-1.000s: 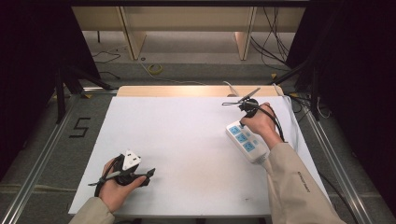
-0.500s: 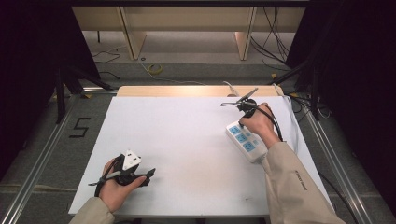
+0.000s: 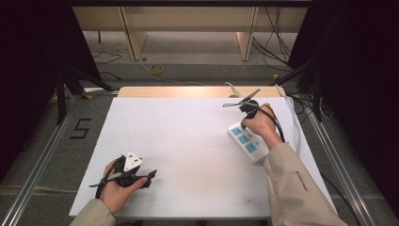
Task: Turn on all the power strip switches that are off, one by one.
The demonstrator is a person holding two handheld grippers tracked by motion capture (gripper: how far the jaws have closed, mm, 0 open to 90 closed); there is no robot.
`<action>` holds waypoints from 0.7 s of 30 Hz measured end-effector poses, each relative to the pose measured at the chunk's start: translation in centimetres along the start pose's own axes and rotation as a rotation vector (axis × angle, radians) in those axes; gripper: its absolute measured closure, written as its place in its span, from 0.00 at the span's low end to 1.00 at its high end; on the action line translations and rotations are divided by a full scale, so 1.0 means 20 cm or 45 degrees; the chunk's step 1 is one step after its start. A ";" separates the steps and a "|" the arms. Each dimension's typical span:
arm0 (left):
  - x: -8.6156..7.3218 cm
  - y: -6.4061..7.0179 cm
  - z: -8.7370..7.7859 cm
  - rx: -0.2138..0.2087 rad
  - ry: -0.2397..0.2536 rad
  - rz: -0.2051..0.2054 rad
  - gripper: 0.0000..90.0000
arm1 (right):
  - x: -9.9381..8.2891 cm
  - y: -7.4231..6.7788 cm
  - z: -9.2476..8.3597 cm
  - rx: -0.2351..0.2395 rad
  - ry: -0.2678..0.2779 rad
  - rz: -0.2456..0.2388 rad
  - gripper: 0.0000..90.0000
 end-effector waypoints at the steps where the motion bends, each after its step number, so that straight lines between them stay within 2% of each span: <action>1: 0.00 0.00 0.00 0.000 0.001 0.001 0.32 | 0.00 0.00 0.00 0.000 0.000 0.000 1.00; 21: 0.00 0.00 0.00 0.001 0.003 -0.003 0.32 | -0.01 0.00 0.01 0.002 0.003 -0.003 1.00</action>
Point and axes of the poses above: each handheld gripper's, and its own axes: z roughly forward along the jaws, x roughly out of its top, y roughly to its right, the point moved 3 cm from there along z, roughly forward along the jaws, and after that the axes turned 14 degrees about -x, right-handed, at the moved point
